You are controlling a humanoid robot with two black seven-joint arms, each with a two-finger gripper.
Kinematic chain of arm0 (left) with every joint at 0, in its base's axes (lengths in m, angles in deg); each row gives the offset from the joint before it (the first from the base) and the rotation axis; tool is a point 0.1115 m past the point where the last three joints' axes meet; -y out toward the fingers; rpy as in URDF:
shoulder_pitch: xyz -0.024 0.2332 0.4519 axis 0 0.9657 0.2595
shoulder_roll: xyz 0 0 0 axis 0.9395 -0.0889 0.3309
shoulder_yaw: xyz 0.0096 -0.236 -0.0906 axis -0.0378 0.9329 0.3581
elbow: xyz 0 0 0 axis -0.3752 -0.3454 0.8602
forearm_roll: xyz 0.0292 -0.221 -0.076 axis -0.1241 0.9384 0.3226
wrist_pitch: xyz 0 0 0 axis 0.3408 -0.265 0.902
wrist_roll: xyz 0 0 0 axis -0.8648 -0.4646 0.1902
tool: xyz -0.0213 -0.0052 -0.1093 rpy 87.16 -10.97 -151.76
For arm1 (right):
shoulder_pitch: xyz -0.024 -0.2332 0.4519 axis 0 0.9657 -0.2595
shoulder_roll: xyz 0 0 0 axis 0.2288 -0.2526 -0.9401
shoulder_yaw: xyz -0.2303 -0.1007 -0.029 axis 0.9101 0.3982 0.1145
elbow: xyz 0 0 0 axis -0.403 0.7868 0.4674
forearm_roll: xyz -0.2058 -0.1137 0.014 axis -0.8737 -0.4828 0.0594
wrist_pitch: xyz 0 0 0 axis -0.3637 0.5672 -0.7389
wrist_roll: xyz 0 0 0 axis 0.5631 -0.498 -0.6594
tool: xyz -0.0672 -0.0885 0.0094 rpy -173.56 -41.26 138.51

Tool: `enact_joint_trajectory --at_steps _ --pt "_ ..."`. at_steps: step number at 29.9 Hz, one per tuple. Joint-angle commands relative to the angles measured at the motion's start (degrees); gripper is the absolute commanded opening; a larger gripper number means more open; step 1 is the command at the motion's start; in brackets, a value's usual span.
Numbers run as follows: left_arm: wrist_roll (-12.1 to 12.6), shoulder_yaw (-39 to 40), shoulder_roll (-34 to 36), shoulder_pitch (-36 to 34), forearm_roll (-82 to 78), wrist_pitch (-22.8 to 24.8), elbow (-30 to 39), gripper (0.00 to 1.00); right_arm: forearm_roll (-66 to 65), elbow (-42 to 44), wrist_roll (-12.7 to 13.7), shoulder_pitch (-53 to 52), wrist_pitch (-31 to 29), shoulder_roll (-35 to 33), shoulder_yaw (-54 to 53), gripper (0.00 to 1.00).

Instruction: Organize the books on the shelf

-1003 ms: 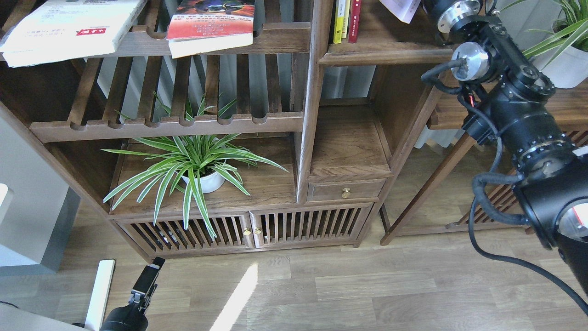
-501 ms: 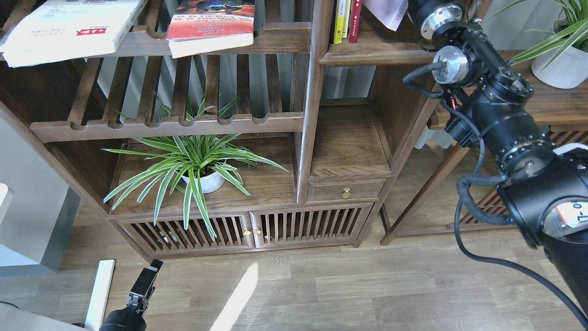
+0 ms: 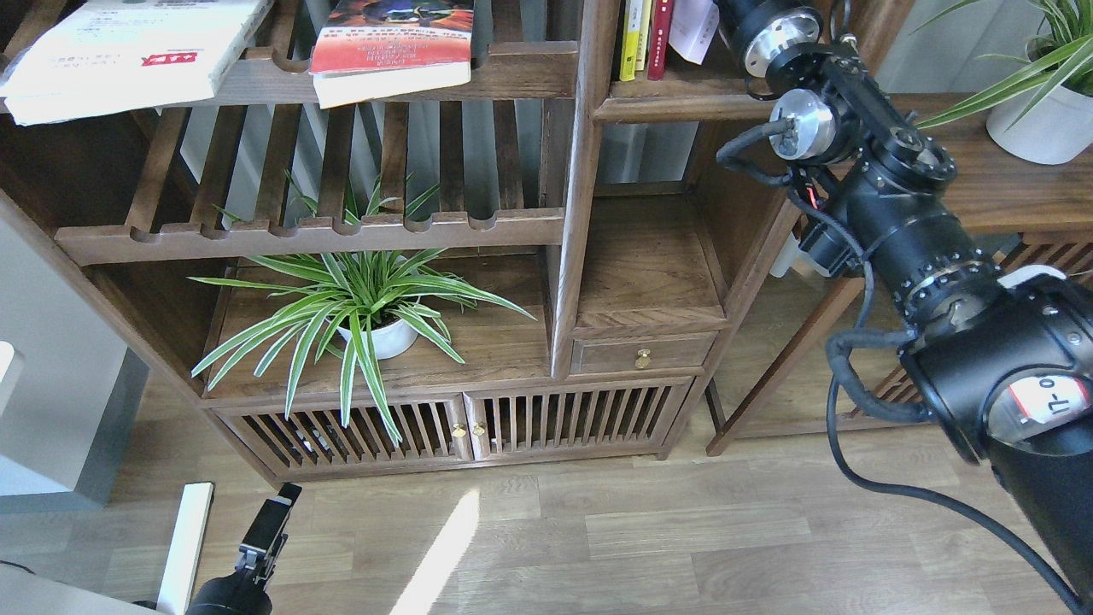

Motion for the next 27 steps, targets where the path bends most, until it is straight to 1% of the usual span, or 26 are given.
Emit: enact_joint_trajectory --at_steps 1,6,14,20,22,27 --pt "0.0 0.01 -0.05 0.03 0.02 0.0 0.0 0.99 0.0 -0.44 0.21 -0.45 0.73 0.04 0.05 0.27" --pt "0.0 0.01 -0.32 -0.06 0.02 0.0 -0.08 0.99 0.0 -0.7 0.21 -0.89 2.14 -0.14 1.62 0.39" --pt "0.0 0.01 -0.32 -0.06 0.02 0.0 -0.09 0.99 0.0 -2.38 0.21 -0.8 4.25 -0.05 1.98 0.42" --pt "0.0 0.01 -0.23 0.03 0.02 0.0 -0.17 0.99 0.0 -3.17 0.56 -1.33 4.34 0.04 1.89 0.42" --pt "0.0 0.01 -0.23 0.03 0.02 0.0 -0.17 0.99 0.08 -3.17 0.91 -2.38 5.04 -0.05 1.89 0.44" --pt "0.09 -0.16 -0.32 -0.06 0.02 0.0 -0.17 0.99 0.08 -3.17 1.27 -5.72 8.99 0.04 1.98 0.51"
